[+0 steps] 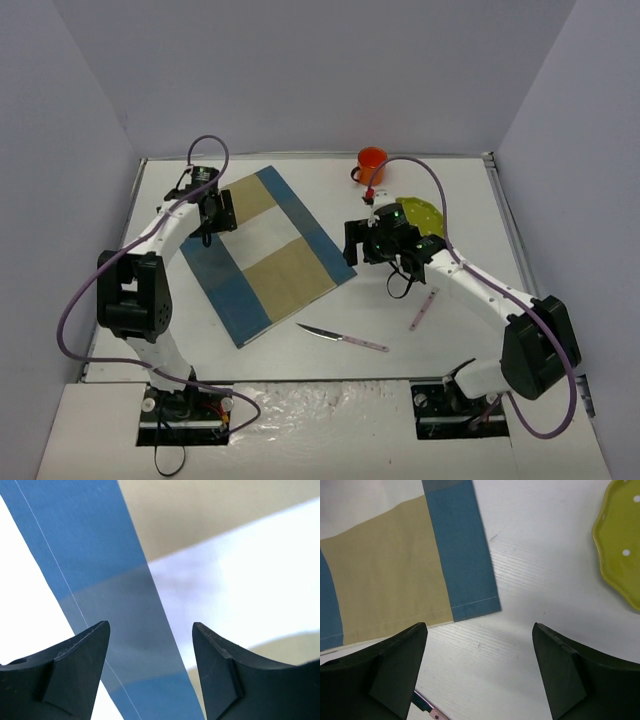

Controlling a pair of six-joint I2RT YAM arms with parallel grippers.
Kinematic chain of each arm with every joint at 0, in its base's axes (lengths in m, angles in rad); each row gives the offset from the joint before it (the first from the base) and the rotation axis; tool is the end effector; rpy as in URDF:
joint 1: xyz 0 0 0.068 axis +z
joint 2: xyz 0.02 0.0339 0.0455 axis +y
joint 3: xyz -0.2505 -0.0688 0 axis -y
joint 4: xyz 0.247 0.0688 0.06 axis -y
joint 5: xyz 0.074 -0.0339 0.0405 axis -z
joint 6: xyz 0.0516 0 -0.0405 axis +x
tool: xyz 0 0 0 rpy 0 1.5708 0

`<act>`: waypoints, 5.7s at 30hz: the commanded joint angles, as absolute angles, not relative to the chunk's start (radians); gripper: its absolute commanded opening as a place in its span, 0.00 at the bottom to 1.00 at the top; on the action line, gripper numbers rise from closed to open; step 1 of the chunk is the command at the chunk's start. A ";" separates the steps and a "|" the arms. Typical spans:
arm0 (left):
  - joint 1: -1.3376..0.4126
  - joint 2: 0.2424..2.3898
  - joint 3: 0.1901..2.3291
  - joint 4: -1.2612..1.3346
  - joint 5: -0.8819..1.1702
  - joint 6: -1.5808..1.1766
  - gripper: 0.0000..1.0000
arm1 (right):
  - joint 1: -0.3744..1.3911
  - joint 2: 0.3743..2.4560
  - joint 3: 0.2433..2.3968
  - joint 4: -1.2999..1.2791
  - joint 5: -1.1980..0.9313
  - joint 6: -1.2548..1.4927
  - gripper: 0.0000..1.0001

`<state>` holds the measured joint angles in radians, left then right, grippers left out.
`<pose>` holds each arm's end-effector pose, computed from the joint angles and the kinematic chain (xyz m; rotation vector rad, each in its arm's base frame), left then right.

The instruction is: Set the dinner table for one person

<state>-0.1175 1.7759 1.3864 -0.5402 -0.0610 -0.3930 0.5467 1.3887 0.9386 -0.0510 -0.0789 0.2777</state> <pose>0.3950 -0.0435 0.2199 -0.3688 2.4759 -0.1359 0.2825 0.1767 0.2462 -0.3338 2.0969 0.5806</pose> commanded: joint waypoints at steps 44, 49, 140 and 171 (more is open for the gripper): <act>-0.070 1.690 1.246 -0.596 -0.089 -0.605 0.65 | 0.548 1.667 1.152 0.116 0.039 0.209 0.56; -0.078 1.589 1.334 -0.632 -0.060 -0.598 0.77 | 0.490 1.482 1.160 0.048 0.120 0.250 0.74; -0.095 1.235 0.991 -0.447 0.089 -0.341 0.97 | -0.029 1.545 1.073 0.208 -0.274 0.457 0.00; -0.453 1.580 1.269 -0.192 0.221 -0.776 0.97 | 0.052 1.572 1.034 0.339 -0.459 0.561 0.00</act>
<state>-0.3934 1.4965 1.1744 -0.3263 0.2061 -0.6655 0.0486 1.6318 1.0112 0.1573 -0.3575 0.4888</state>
